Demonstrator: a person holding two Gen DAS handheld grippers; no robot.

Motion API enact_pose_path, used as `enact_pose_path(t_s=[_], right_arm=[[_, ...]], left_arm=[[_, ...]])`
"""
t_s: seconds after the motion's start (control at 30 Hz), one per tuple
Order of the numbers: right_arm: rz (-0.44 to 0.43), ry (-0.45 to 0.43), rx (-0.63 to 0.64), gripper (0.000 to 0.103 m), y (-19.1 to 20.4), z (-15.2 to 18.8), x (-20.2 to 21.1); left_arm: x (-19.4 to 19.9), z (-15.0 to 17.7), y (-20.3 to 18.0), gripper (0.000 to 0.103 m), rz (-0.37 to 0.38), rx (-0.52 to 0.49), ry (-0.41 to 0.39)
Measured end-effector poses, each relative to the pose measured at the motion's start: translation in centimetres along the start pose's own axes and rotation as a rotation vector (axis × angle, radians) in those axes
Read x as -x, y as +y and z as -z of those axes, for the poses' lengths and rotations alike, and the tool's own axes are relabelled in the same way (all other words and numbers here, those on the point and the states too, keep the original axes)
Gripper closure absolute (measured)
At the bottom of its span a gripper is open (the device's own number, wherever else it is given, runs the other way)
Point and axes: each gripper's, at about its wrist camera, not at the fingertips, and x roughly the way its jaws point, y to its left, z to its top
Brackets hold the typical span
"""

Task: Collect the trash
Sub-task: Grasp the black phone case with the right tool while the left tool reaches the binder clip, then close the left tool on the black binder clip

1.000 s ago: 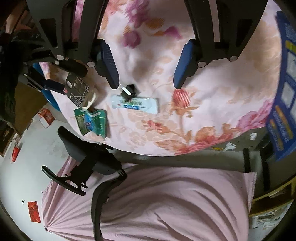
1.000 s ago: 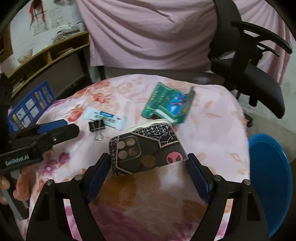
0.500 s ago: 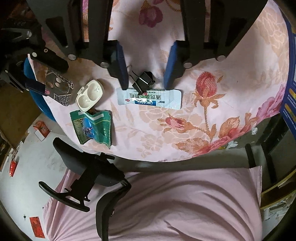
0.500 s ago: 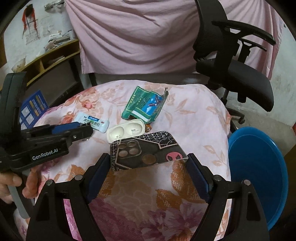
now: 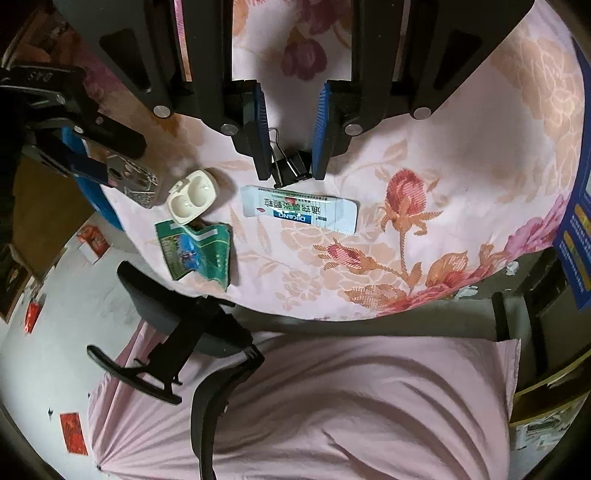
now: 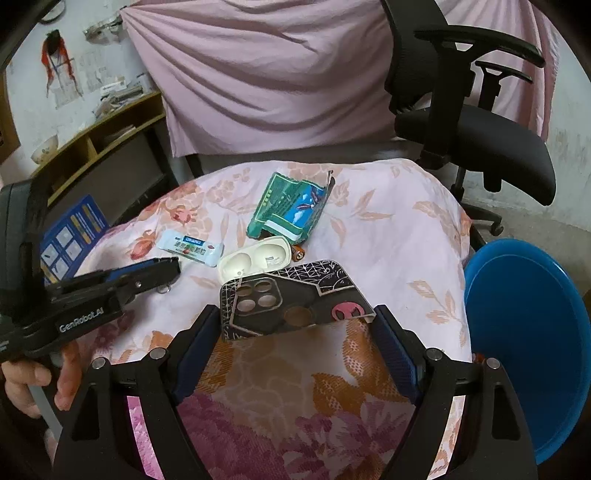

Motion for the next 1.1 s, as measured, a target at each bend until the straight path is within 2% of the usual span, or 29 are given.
enact_pose_path(t_s=[0.07,0.1,0.23,0.33,0.47,0.6,0.67,0.73,0.77,1.1], right_arm=[[-0.010,-0.024,-0.001,0.021,0.0,0.1,0.5],[-0.013,-0.035,0.000,0.021,-0.1,0.1,0.7],[-0.016,-0.103,0.016,0.021,0.3,0.3,2.0],[-0.015,-0.149,0.029,0.021,0.7,0.3,2.8],[-0.017,-0.183,0.041,0.021,0.9,0.3,3.3],[-0.016,-0.171,0.029,0.021,0.6,0.2,3.0],[-0.015,-0.165,0.016,0.021,0.4,0.2,2.9],[-0.018,-0.158,0.007,0.021,0.2,0.2,2.8],[-0.018,-0.153,0.001,0.021,0.1,0.2,2.7],[-0.004,-0.123,-0.016,0.021,-0.2,0.2,2.3]], left_arm=[[0.7,0.1,-0.1,0.086,0.008,0.007,-0.030],[1.3,0.2,-0.1,0.092,0.011,0.006,-0.057],[3.1,0.6,-1.0,0.092,0.021,-0.033,-0.146],[3.6,0.7,-1.9,0.092,0.007,-0.071,-0.173],[3.2,0.6,-2.2,0.092,-0.001,-0.081,-0.145],[2.4,0.6,-1.5,0.091,-0.014,-0.045,-0.098],[1.9,0.5,-1.1,0.087,-0.020,-0.028,-0.065],[1.4,0.6,-1.0,0.068,-0.038,-0.014,-0.037],[1.2,0.7,-0.8,0.055,-0.046,-0.008,-0.023],[-0.5,0.6,-1.5,0.055,-0.078,-0.054,0.031]])
